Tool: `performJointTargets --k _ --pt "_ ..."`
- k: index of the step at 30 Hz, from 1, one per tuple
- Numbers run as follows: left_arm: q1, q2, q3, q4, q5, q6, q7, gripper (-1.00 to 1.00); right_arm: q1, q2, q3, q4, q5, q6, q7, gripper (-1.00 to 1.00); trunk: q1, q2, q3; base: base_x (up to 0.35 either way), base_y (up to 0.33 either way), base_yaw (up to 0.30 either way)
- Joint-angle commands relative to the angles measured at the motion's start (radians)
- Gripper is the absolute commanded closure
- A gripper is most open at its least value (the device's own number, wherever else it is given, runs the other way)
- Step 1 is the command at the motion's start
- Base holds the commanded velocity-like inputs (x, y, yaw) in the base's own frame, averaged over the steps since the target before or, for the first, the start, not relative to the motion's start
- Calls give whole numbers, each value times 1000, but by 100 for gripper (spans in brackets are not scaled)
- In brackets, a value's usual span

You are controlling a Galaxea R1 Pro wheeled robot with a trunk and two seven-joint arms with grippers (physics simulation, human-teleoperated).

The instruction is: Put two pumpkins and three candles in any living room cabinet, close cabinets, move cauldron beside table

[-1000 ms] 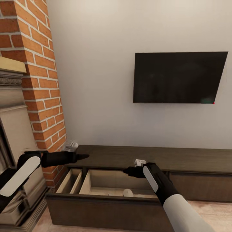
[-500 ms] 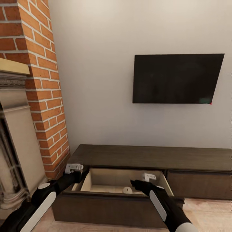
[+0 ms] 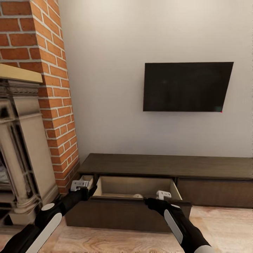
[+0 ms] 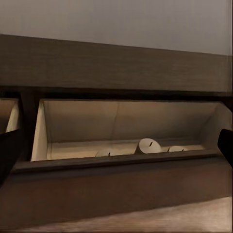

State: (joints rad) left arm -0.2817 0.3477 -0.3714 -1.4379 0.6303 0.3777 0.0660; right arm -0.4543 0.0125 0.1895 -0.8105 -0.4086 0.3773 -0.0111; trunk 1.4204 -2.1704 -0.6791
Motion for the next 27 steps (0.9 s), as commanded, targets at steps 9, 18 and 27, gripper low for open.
performJointTargets --k 9,18,27 --pt "14 2 -23 37 9 -138 7 -100 11 1 2 17 -4 -89 -2 -100 -1 -1 -1 -98 0 0" --pt "15 -28 -116 287 -60 -378 14 -100 12 8 2 177 27 -260 -8 -100 -1 -1 -1 -6 0 0" --pt "15 -263 -116 690 -212 -615 26 -100 12 38 7 278 127 -433 -11 -100 -1 -1 -1 0 0 0"
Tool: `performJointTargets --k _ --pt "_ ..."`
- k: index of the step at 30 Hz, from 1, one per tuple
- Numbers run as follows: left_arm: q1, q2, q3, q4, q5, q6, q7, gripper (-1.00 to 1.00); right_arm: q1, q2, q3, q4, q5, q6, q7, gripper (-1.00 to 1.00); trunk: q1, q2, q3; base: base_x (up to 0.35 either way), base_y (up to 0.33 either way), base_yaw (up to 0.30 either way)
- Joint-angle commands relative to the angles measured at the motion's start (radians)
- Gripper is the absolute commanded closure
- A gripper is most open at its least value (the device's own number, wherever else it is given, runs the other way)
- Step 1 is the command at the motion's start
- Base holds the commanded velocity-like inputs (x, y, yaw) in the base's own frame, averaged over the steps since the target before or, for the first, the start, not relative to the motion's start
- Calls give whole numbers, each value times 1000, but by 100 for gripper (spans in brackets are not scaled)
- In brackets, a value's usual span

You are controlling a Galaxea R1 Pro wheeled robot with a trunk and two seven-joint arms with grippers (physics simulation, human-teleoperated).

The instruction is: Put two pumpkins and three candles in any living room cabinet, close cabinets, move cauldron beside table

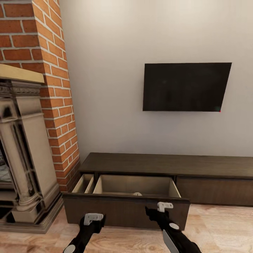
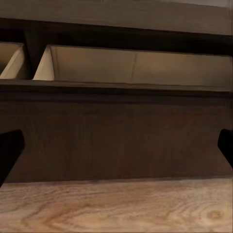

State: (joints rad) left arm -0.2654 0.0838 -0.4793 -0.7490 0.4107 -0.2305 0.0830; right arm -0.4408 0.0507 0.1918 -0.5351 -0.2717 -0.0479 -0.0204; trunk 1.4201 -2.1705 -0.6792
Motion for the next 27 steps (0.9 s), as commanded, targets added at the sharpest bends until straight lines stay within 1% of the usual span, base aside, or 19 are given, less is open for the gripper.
performJointTargets --k 1,2,3,5,12,19,27 --pt "-1 -7 -8 13 0 -20 14 -100 -1 2 4 25 -1 -44 -5 -100 0 -1 -1 0 0 0" --pt "-1 -22 -11 40 -13 -48 41 -100 -1 7 2 84 16 -118 -25 -100 0 -1 -1 0 0 0" --pt "-1 -28 -13 53 -18 -59 56 -100 -1 9 1 108 22 -145 -41 -100 0 -1 -1 0 0 0" --pt "-1 -34 -17 71 -24 -71 71 -100 -1 10 -1 136 25 -174 -58 -100 0 -1 -1 0 0 0" --pt "-2 -36 -12 82 -26 -84 73 -100 -1 7 -5 169 22 -201 -69 -100 0 -1 -1 0 0 0" --pt "-1 -35 -8 82 -26 -87 72 -100 -1 8 -9 184 17 -207 -71 -100 0 -1 -1 0 0 0" --pt "-1 -35 -7 82 -25 -87 72 -100 -1 9 -29 184 17 -207 -72 -100 0 -1 -1 0 0 0"
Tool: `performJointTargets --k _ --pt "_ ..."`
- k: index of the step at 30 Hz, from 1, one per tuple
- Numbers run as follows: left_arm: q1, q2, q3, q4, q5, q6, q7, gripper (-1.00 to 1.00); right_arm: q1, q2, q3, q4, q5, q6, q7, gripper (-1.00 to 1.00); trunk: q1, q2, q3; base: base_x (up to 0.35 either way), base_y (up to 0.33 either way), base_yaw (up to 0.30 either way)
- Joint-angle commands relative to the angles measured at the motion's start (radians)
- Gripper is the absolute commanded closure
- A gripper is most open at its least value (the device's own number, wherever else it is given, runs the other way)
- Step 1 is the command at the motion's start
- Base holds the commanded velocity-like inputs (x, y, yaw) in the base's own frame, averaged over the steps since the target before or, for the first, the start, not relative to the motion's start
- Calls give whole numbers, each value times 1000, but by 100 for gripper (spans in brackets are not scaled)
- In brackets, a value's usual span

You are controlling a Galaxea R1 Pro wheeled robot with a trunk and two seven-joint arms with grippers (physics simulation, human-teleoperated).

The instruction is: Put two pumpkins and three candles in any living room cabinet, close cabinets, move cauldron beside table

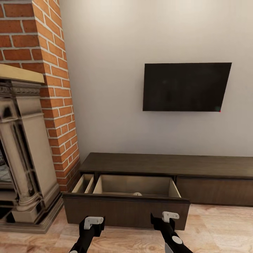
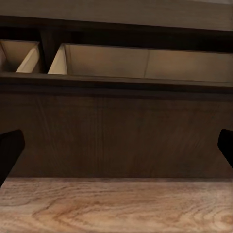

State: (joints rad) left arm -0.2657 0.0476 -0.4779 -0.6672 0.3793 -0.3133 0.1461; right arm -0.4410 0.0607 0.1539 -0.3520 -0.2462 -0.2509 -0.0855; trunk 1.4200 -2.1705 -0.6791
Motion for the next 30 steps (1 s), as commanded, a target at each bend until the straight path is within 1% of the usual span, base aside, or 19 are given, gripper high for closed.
performJointTargets --k 1,20,25,30 --pt "-1 2 -8 0 6 -4 9 -100 -1 -1 8 0 -8 -4 -7 -100 0 -1 -1 0 0 0" --pt "-1 2 -8 0 6 -4 9 -100 -1 1 7 1 -8 -4 -7 -100 0 -1 -1 0 0 0" --pt "-1 2 -8 0 5 -4 9 -100 -1 2 15 3 4 -4 -5 -100 0 -1 -1 0 0 0" --pt "-1 2 -8 0 6 -4 10 -100 -1 3 26 -2 5 -3 -5 -100 19 -36 -17 0 0 0"
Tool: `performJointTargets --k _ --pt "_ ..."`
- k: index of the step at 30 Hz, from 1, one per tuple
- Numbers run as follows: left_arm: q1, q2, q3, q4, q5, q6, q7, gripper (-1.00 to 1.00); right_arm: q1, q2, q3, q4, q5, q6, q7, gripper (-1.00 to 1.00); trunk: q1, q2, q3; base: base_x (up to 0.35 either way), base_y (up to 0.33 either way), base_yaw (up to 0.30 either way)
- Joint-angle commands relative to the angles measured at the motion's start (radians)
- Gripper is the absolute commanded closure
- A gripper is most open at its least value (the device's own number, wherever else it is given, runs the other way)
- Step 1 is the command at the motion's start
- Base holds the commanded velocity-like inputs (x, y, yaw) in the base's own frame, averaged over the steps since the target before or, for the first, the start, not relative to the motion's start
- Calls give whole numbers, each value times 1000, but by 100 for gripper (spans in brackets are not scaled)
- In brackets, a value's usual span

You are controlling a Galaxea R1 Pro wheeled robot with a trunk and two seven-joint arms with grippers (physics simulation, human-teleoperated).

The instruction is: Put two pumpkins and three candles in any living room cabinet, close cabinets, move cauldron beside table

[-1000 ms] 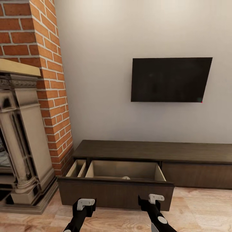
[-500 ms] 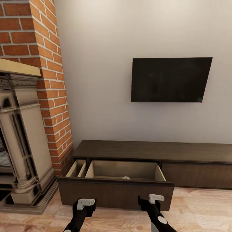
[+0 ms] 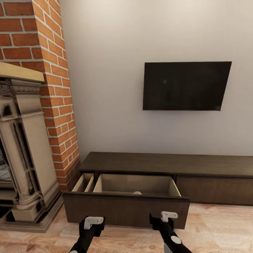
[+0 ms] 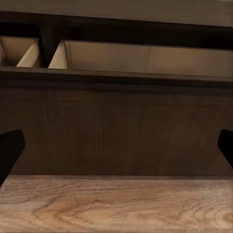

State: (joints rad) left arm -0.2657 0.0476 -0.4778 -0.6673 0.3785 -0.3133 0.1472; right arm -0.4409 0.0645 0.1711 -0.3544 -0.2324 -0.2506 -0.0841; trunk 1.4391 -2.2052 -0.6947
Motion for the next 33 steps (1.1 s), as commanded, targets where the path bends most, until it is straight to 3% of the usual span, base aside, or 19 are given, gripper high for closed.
performJointTargets --k 1,5,11,14,19,25,30,33 --pt "-1 1 -8 0 6 -4 9 -100 -1 3 10 1 -12 -3 -7 -100 4 -8 -4 0 0 0" --pt "-1 1 -13 0 5 -4 13 -100 -1 24 8 2 -9 -3 -11 -100 19 -36 -17 0 0 0" --pt "-7 -1 -15 2 5 -3 17 -100 -1 24 0 -9 -16 -28 -12 -100 42 -78 -36 0 0 0" --pt "-14 -2 -13 18 4 -11 19 -100 -1 24 1 -1 -17 -196 -12 -100 54 -99 -45 0 0 0" --pt "-19 -4 -17 38 4 -54 19 -100 -1 24 0 39 -12 -328 -19 -100 73 -134 -61 0 0 0" --pt "-22 -4 -20 46 4 -75 20 -100 -1 21 5 60 -8 -358 -92 -100 96 -176 -80 0 0 0" --pt "-27 -5 -22 42 0 -102 19 -100 -1 19 3 63 -13 -363 -109 -100 115 -211 -95 0 0 0" --pt "-30 -5 -20 45 -47 -118 20 -100 -1 19 0 65 -18 -364 -113 -100 126 -232 -105 0 0 0"
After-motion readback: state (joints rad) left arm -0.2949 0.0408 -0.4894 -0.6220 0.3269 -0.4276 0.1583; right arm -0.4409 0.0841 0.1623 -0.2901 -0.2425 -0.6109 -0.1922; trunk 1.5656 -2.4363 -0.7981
